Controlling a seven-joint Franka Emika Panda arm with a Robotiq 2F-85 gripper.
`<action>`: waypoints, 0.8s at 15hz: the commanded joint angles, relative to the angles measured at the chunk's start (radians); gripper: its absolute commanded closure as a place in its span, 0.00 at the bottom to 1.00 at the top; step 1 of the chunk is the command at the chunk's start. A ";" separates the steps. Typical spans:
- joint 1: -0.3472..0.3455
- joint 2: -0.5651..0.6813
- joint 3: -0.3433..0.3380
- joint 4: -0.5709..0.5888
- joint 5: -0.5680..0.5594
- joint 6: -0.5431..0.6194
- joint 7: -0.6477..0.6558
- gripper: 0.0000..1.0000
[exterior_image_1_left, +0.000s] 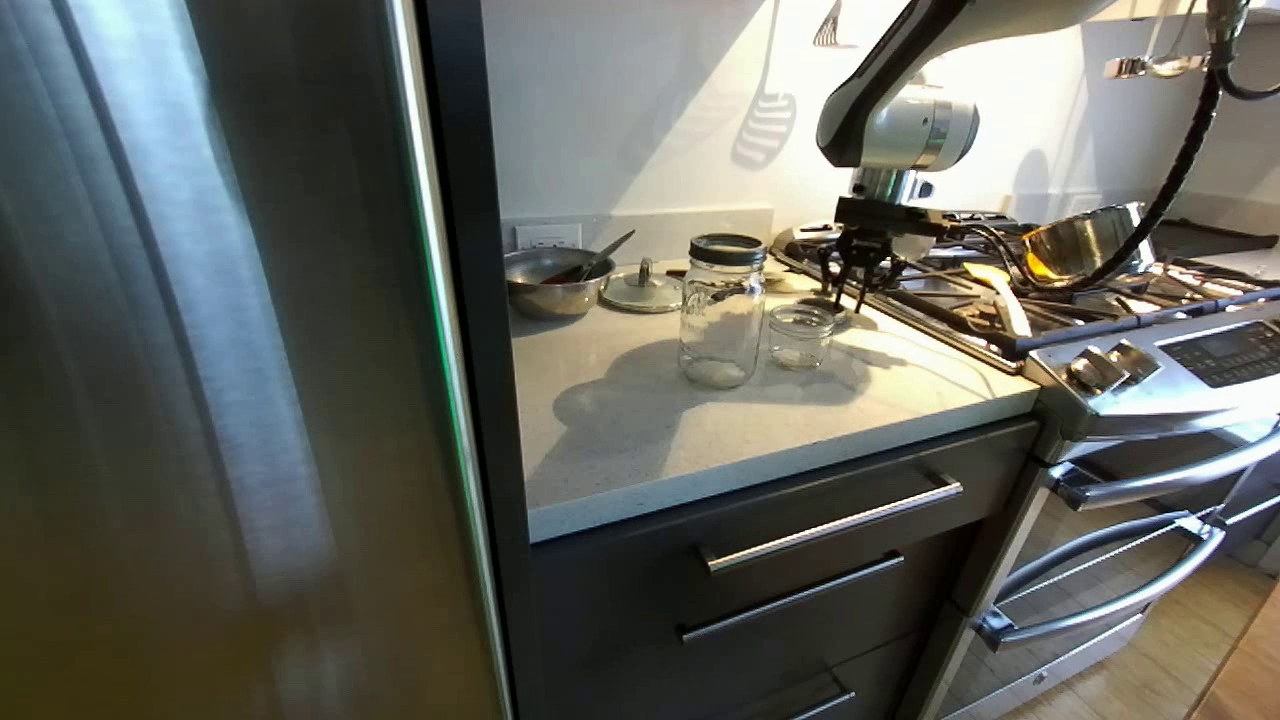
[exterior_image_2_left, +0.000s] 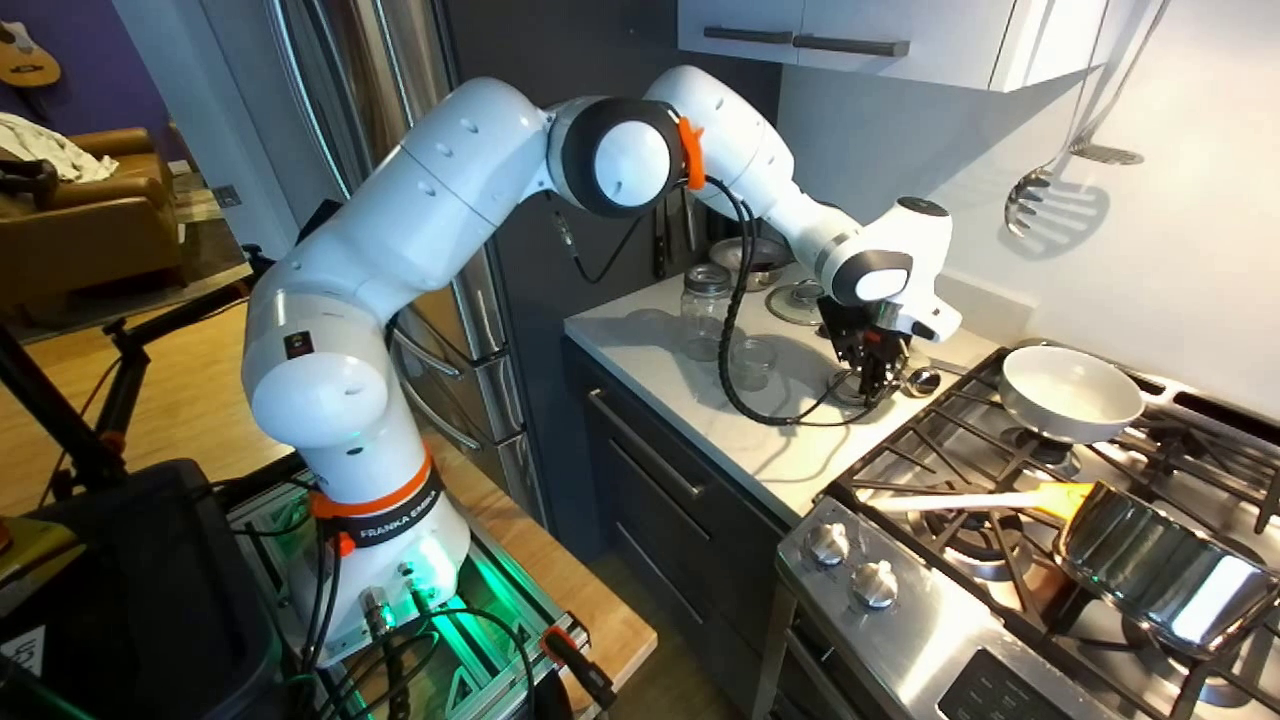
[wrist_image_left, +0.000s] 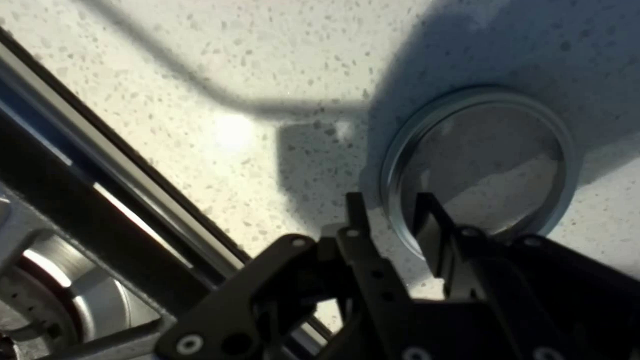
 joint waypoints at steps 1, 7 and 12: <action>0.000 0.045 -0.006 0.062 -0.031 -0.044 0.032 0.82; 0.001 0.054 -0.005 0.082 -0.038 -0.059 0.029 1.00; 0.027 0.011 -0.014 0.040 -0.077 -0.051 0.018 0.97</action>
